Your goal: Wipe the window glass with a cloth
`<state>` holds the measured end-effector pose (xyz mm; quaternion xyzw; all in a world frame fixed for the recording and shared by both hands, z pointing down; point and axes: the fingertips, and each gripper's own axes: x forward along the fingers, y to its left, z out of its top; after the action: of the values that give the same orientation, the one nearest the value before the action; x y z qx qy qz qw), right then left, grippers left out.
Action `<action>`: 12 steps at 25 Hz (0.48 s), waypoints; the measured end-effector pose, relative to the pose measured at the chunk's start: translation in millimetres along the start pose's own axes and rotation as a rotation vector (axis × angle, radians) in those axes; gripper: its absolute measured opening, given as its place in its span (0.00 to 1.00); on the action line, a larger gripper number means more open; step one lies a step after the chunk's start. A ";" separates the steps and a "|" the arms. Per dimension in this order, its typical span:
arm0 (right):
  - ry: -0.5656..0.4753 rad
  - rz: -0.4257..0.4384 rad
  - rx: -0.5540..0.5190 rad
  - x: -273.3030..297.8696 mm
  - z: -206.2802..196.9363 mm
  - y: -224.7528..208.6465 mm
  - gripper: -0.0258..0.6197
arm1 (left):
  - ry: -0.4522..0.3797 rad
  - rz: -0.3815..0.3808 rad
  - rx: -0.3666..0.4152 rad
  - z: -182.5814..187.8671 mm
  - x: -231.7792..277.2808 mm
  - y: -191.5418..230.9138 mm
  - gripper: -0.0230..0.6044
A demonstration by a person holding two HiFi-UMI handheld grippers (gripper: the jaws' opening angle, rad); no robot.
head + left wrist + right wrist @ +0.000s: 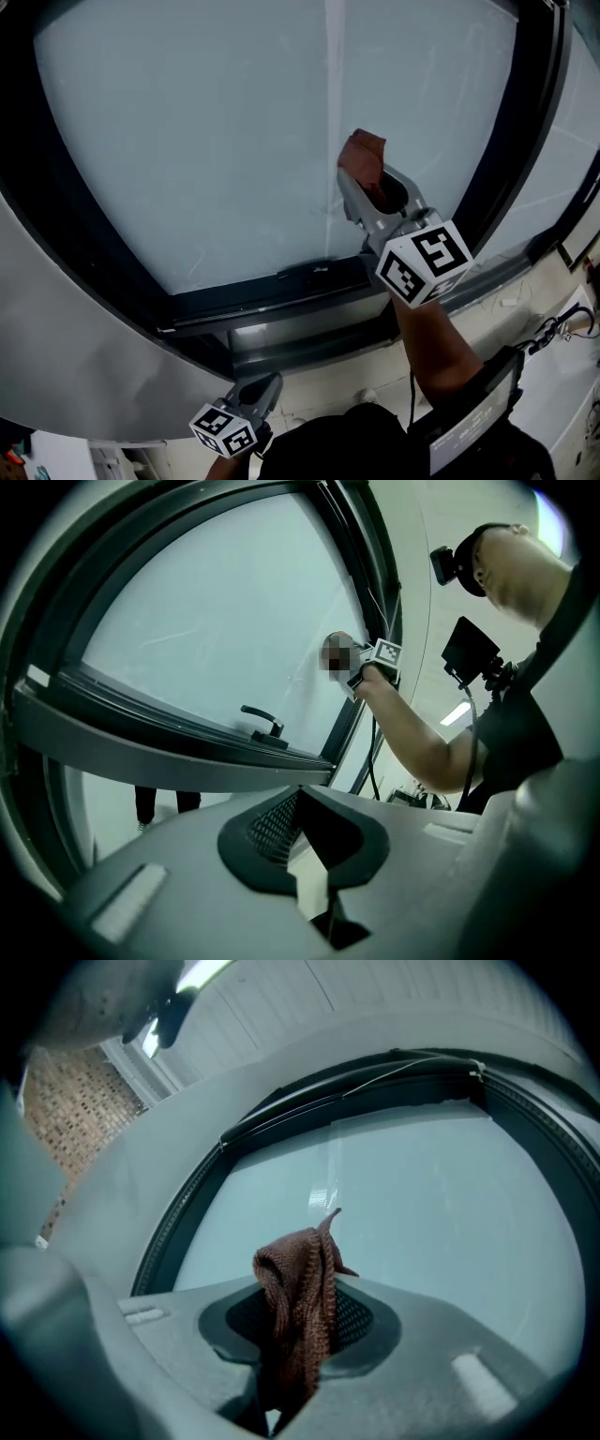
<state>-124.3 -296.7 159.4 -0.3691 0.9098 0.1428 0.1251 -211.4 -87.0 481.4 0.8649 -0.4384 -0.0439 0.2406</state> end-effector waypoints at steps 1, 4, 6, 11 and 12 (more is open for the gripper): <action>0.007 0.011 0.018 -10.2 -4.1 5.1 0.18 | 0.008 -0.022 0.005 -2.1 1.7 -1.0 0.06; 0.034 0.049 0.074 -45.8 -23.0 21.2 0.18 | 0.044 -0.077 0.021 -10.2 7.7 -3.9 0.06; 0.070 0.073 0.115 -71.4 -38.2 33.0 0.18 | 0.055 -0.097 0.036 -8.0 10.6 -8.5 0.06; 0.199 0.137 0.233 -148.6 -90.1 69.2 0.18 | 0.016 -0.111 0.058 -0.2 14.8 -26.5 0.06; 0.240 0.152 0.251 -166.0 -104.6 77.0 0.18 | 0.010 -0.109 0.059 -3.0 15.2 -30.4 0.06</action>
<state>-76.0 -175.2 324.7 -0.2952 0.9541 -0.0079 0.0495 -178.9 -82.5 472.3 0.8944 -0.3904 -0.0399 0.2144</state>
